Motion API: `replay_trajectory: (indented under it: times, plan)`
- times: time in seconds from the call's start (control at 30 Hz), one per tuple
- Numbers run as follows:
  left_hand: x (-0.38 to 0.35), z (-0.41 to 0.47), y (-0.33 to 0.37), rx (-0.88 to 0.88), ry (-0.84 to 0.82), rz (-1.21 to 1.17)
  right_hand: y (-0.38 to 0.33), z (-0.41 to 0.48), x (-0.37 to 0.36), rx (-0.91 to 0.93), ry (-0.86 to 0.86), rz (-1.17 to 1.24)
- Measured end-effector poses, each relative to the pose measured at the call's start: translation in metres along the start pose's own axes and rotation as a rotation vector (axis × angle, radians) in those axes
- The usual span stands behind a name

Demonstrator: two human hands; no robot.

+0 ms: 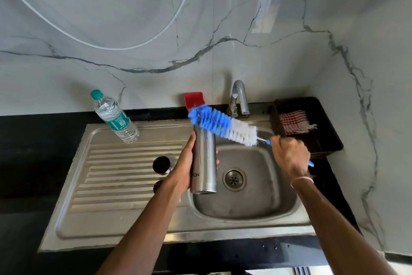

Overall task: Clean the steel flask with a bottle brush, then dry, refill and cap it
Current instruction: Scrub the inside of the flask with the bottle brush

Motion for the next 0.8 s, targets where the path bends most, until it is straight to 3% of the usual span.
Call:
replay_trajectory:
  times: [0.13, 0.23, 0.3, 0.47, 0.67, 0.8]
  plan:
    - [0.005, 0.006, 0.008, -0.008, 0.01, -0.021, 0.007, -0.014, 0.001, 0.025, -0.033, -0.047]
    - [0.022, 0.014, 0.016, -0.016, 0.027, -0.07, 0.028, -0.066, -0.001, 0.195, -0.131, -0.132]
    - [0.025, 0.014, 0.013, 0.051, 0.032, -0.114, 0.039, -0.077, 0.006, 0.26, -0.105, -0.091]
    - [0.012, 0.008, 0.016, 0.014, 0.11, 0.013, 0.012, -0.022, 0.015, 0.056, 0.085, -0.057]
    - [-0.012, -0.001, 0.021, -0.035, 0.028, -0.056, 0.001, 0.0, 0.018, -0.004, 0.085, -0.043]
    - [0.002, 0.0, 0.023, -0.01, 0.036, -0.131, 0.026, -0.051, 0.022, 0.307, 0.048, -0.083]
Point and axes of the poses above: each hand's wrist, its own z-axis towards the middle knuckle, its own x-axis out of the back of the hand, y = z × x, the point moved 9 cm from there along z, towards the middle knuckle, and after that the axes turned 14 degrees about z, right-handed, at the moved point
